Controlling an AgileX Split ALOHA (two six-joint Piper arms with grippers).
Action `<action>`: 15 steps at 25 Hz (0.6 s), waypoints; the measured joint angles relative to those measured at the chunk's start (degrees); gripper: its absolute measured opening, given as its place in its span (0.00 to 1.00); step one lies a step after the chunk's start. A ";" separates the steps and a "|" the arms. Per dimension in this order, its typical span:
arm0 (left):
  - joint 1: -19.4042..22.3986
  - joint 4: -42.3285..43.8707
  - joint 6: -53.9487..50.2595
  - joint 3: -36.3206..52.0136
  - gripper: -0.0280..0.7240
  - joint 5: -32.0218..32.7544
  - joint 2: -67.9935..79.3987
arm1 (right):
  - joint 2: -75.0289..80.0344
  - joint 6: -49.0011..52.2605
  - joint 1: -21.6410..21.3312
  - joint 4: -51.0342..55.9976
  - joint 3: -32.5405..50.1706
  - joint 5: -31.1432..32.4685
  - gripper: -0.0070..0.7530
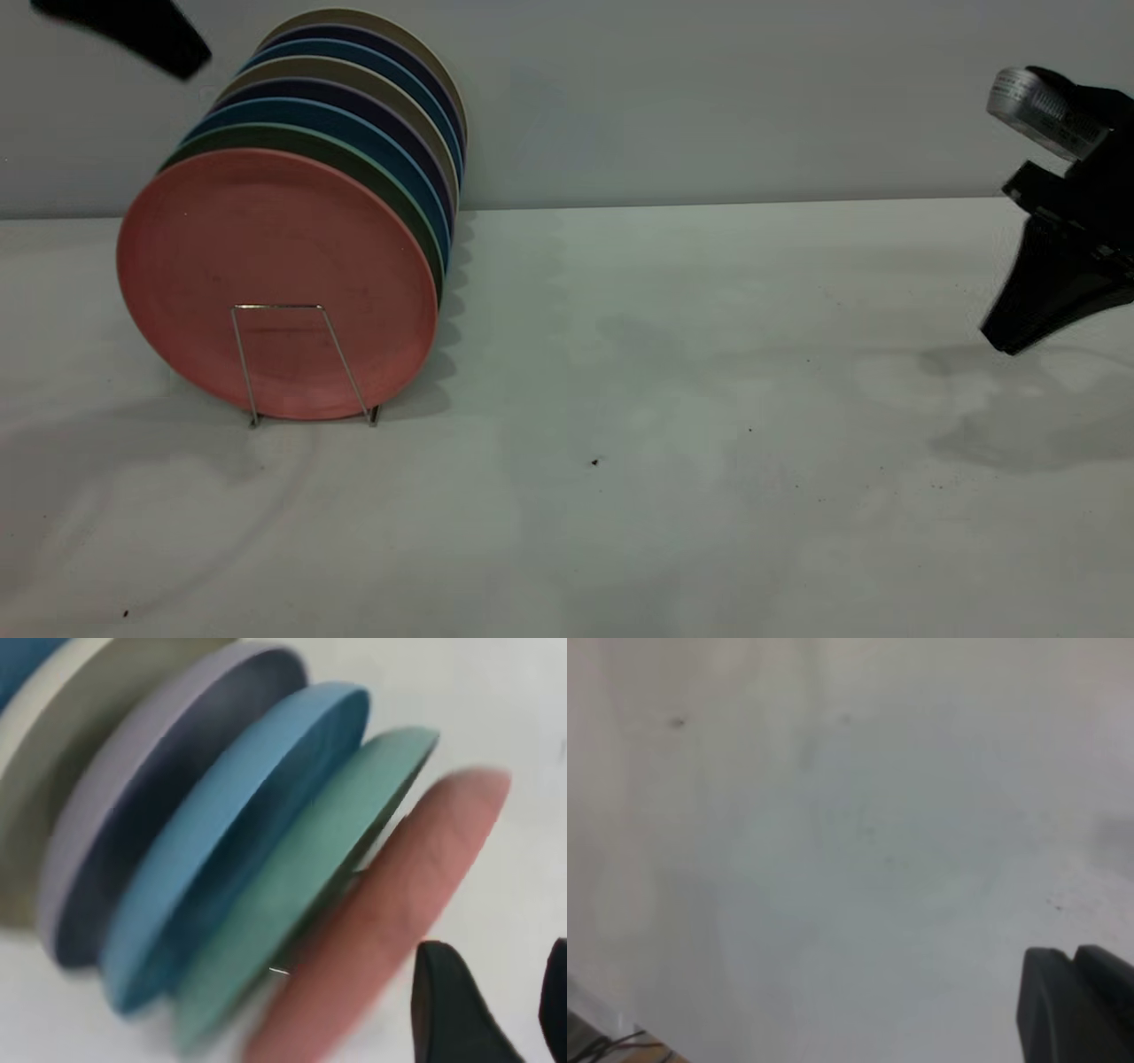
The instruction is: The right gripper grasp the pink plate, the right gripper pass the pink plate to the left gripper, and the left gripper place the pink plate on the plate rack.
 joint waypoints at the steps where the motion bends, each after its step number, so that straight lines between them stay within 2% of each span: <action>1: 0.12 0.43 -9.40 0.00 0.41 0.37 -0.75 | -0.48 2.71 0.37 -3.49 0.00 -0.43 0.02; 4: 0.54 4.71 -33.48 0.00 0.41 2.08 -2.42 | -3.32 15.71 2.71 -20.37 0.00 -1.27 0.02; 6: 0.54 9.87 -40.23 0.00 0.41 3.40 -3.43 | -6.28 25.02 5.51 -32.35 0.00 -1.08 0.02; 9: 0.54 13.79 -43.60 0.00 0.41 5.96 -5.48 | -12.23 33.87 10.68 -43.33 0.00 0.74 0.02; 12: 0.54 15.80 -44.51 0.99 0.41 7.96 -8.98 | -18.59 35.91 15.18 -44.74 0.00 4.80 0.04; 15: 0.54 17.35 -44.69 5.73 0.41 8.14 -15.01 | -24.66 35.62 17.40 -43.00 0.00 10.28 0.11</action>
